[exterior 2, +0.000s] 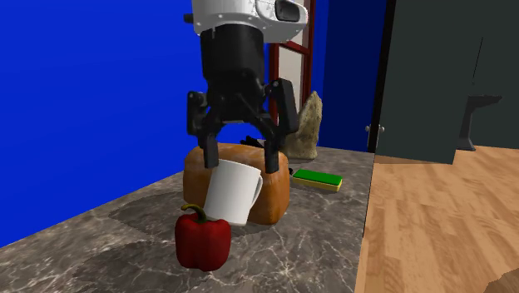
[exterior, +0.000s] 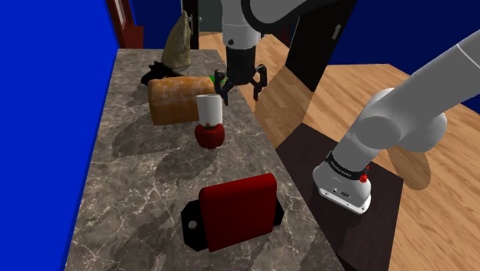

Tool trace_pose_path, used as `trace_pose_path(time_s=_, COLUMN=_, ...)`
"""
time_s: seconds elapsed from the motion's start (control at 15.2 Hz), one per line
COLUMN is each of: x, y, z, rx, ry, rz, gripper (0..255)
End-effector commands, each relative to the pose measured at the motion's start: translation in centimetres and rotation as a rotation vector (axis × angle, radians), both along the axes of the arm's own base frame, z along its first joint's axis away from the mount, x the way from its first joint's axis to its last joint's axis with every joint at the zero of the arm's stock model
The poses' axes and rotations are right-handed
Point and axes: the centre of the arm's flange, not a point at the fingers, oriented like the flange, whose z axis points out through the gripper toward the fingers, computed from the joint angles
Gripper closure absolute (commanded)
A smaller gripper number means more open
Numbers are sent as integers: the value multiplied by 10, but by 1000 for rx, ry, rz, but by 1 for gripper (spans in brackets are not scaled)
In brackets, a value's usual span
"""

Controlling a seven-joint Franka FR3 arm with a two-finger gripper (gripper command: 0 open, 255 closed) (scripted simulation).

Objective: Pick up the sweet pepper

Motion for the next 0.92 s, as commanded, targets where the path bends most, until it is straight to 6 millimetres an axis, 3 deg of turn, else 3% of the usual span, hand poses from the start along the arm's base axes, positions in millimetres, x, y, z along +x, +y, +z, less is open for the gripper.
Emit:
trace_pose_path(time_s=0.0, x=16, y=19, z=-11, rx=-7, ry=-8, rz=-62, gripper=0)
trace_pose_path(time_s=0.4, x=68, y=66, z=-45, rx=-33, ry=-29, rz=-230, gripper=0)
trace_pose_path(time_s=0.86, x=70, y=68, z=-78, rx=-34, ry=-30, rz=-237, gripper=0)
